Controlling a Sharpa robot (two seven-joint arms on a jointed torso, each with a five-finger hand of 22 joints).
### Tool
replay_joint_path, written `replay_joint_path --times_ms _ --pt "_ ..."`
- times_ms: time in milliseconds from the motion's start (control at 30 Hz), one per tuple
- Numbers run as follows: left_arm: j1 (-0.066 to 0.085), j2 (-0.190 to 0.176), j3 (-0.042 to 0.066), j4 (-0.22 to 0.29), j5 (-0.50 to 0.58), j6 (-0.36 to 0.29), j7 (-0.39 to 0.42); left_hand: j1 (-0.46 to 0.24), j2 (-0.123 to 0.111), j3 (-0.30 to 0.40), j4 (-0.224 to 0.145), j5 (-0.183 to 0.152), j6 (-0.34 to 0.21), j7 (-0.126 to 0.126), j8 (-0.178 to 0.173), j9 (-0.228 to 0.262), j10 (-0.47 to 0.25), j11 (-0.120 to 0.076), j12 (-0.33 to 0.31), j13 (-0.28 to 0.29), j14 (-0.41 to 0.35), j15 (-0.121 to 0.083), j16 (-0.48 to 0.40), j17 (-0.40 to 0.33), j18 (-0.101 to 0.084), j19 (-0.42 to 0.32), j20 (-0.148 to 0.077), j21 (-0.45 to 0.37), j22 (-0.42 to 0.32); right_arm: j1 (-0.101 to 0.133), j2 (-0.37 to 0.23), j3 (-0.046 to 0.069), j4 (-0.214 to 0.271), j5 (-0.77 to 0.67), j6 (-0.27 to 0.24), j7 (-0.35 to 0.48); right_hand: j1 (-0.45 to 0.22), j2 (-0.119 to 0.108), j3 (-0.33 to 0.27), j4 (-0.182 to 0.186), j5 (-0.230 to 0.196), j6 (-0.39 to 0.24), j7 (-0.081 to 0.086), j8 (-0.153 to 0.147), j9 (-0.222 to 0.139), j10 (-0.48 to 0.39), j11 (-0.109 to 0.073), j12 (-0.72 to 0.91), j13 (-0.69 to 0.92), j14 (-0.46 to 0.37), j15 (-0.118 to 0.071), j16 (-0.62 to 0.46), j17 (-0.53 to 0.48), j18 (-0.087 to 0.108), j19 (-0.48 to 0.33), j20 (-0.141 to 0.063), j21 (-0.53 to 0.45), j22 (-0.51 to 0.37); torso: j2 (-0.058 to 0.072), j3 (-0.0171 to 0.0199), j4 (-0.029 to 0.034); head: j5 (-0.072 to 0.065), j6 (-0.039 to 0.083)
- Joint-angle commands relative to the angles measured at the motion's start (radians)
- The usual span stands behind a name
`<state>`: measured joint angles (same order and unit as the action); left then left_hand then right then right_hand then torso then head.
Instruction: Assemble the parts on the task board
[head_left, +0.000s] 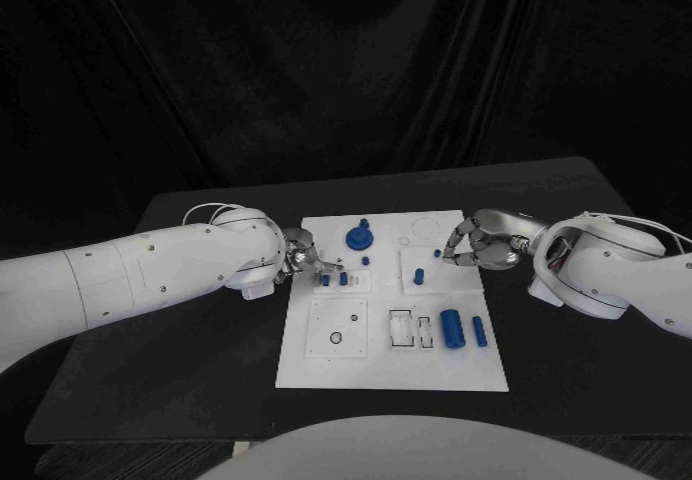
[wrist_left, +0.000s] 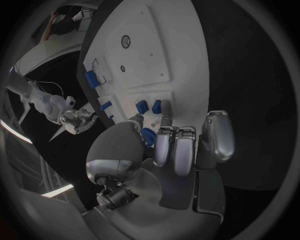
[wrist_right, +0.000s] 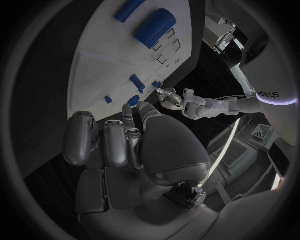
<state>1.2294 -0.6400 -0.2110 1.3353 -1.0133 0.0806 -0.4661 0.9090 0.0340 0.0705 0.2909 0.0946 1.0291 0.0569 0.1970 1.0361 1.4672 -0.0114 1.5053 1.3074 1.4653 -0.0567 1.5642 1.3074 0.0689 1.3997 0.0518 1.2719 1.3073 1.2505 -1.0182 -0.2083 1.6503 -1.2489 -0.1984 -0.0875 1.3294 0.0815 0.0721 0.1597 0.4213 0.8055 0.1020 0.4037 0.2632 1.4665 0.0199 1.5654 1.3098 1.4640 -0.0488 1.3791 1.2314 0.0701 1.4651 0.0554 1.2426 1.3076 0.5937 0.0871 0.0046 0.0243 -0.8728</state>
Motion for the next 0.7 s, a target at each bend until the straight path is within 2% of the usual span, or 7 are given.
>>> replay_joint_path --times_ms 33,267,467,567,600,633,700 --pt "-0.005 -0.004 -0.001 0.003 -0.003 0.0 0.009 0.019 0.013 -0.015 -0.001 0.033 -0.004 -0.005 0.021 0.026 0.05 -0.002 -0.006 0.203 0.106 -0.002 0.007 0.263 0.0 -0.001 0.004 -0.004 0.173 -0.003 -0.001 0.001 0.001 -0.001 -0.002 -0.009 0.011 -0.001 0.006 -0.003 0.004 0.007 -0.002 -0.003 0.001 0.095 -0.003 -0.003 0.244 0.047 -0.006 -0.007 -0.002 -0.001 0.012 -0.004 -0.003 0.171 0.0 0.0002 0.0 0.0 0.0" --pt "-0.001 -0.048 -0.001 0.038 -0.003 -0.208 0.162 0.129 0.005 -0.047 -0.002 0.177 -0.042 -0.012 0.075 0.089 0.062 -0.009 0.01 0.216 0.106 -0.007 0.007 0.263 -0.005 0.014 -0.004 0.024 0.18 -0.002 -0.013 0.001 0.009 -0.001 -0.017 -0.005 0.011 -0.002 0.006 -0.004 0.006 0.007 -0.002 -0.003 0.001 0.091 -0.003 -0.006 0.238 0.047 -0.007 -0.007 -0.002 -0.001 0.012 -0.004 -0.003 0.171 0.0 0.0003 0.0002 -0.005 0.0" --pt "0.022 -0.087 -0.001 0.063 -0.003 -0.41 0.437 0.232 -0.008 -0.092 -0.001 0.148 -0.187 0.031 0.061 0.096 -0.008 0.029 -0.065 0.156 0.093 0.026 -0.006 0.249 0.004 -0.041 0.02 -0.035 0.163 -0.002 -0.023 0.001 0.015 -0.001 -0.03 -0.003 0.01 -0.003 0.006 -0.004 0.007 0.007 -0.001 -0.004 0.001 0.089 -0.003 -0.008 0.234 0.047 -0.006 -0.006 0.0 -0.001 0.012 -0.004 -0.003 0.171 0.001 0.0002 0.0 -0.005 0.0" --pt "0.039 -0.088 -0.001 0.052 -0.008 -0.483 0.635 0.336 -0.009 -0.102 -0.007 0.125 -0.422 0.072 -0.003 0.051 -0.278 0.067 -0.283 0.009 -0.106 0.068 -0.144 0.1 0.025 -0.209 0.044 -0.196 0.119 -0.002 -0.023 0.001 0.016 -0.001 -0.03 -0.004 0.009 -0.003 0.005 -0.004 0.007 0.007 -0.001 -0.004 0.001 0.088 -0.002 -0.009 0.232 0.047 -0.006 -0.005 0.0 -0.001 0.012 -0.004 -0.003 0.171 0.0 -0.0002 -0.0004 -0.004 0.0" --pt "0.044 -0.083 -0.001 0.042 -0.035 -0.505 0.707 0.424 -0.014 -0.091 -0.011 0.118 -0.465 0.083 0.006 0.02 -0.541 0.095 -0.448 -0.082 -0.367 0.097 -0.294 -0.043 0.034 -0.382 0.061 -0.338 0.08 -0.002 -0.022 0.001 0.015 -0.001 -0.031 -0.003 0.008 -0.003 0.005 -0.004 0.008 0.007 -0.001 -0.004 0.001 0.087 -0.002 -0.01 0.23 0.048 -0.006 -0.005 0.001 -0.001 0.013 -0.004 -0.003 0.171 0.0 -0.0004 -0.0003 -0.004 0.0" --pt "0.046 -0.08 -0.001 0.037 -0.059 -0.511 0.733 0.424 -0.014 -0.091 -0.011 0.118 -0.465 0.083 0.006 0.02 -0.541 0.095 -0.448 -0.082 -0.367 0.097 -0.294 -0.043 0.034 -0.382 0.061 -0.338 0.08 -0.002 -0.021 0.001 0.015 -0.001 -0.03 -0.003 0.008 -0.003 0.005 -0.004 0.008 0.007 -0.001 -0.004 0.001 0.087 -0.002 -0.01 0.23 0.048 -0.006 -0.005 0.001 -0.001 0.013 -0.004 -0.003 0.171 0.0 -0.0001 -0.0001 -0.005 0.0" --pt "0.05 -0.06 -0.001 0.01 -0.193 -0.519 0.794 0.534 -0.011 -0.047 -0.02 0.077 -0.549 0.027 -0.019 -0.068 -0.968 0.137 -0.765 -0.253 -0.517 0.133 -0.378 -0.136 0.029 -0.455 0.075 -0.362 0.072 -0.002 -0.019 0.001 0.013 -0.001 -0.03 -0.001 0.008 -0.003 0.005 -0.004 0.008 0.007 -0.001 -0.004 0.001 0.087 -0.002 -0.01 0.23 0.048 -0.006 -0.005 0.001 -0.001 0.013 -0.004 -0.003 0.171 0.0 -0.0007 0.0001 -0.006 0.0"
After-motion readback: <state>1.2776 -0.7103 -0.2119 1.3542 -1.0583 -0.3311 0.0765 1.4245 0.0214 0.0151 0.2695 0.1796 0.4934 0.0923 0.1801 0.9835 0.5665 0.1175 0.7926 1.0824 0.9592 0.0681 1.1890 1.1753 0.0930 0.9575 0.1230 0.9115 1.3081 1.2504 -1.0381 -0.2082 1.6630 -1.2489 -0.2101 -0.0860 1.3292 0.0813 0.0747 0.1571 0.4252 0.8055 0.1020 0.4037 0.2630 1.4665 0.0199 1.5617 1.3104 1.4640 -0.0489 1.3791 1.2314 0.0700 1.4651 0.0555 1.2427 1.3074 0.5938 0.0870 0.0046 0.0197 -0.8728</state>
